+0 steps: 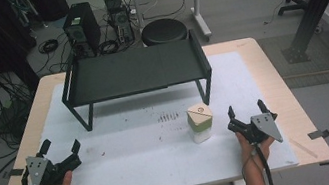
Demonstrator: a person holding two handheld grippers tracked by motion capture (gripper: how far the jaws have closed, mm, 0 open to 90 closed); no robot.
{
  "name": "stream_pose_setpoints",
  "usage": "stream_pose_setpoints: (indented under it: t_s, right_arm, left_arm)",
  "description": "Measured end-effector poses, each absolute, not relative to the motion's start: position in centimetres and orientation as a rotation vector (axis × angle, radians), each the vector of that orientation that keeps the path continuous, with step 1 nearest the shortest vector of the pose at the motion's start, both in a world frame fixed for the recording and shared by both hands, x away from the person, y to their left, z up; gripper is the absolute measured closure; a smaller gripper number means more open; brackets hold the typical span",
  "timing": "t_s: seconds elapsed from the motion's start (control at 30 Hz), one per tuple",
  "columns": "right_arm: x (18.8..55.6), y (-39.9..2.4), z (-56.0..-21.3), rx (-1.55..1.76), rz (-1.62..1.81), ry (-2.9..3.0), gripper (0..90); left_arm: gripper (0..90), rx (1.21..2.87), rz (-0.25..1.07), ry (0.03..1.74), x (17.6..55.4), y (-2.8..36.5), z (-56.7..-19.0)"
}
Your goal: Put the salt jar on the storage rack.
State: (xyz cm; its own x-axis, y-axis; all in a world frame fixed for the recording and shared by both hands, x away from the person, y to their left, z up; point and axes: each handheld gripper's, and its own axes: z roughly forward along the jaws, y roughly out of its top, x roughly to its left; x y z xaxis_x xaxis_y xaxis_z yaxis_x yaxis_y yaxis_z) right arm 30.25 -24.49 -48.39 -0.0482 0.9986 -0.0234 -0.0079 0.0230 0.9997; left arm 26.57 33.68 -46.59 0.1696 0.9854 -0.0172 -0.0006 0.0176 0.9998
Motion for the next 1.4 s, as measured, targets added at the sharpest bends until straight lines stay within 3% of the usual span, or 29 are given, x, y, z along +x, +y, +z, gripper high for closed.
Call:
stream_pose_setpoints:
  t_s: [0.6,1.4]
  right_arm:
    - [29.4,-24.9,-48.3,1.125,1.355,1.251,1.7]
    - [25.1,-22.3,-43.2,1.028,1.463,1.379,3.4]
  left_arm:
    - [2.5,1.272,1.073,1.091,26.6,33.7,-46.6]
    - [2.4,1.271,1.073,1.089,26.6,33.7,-46.6]
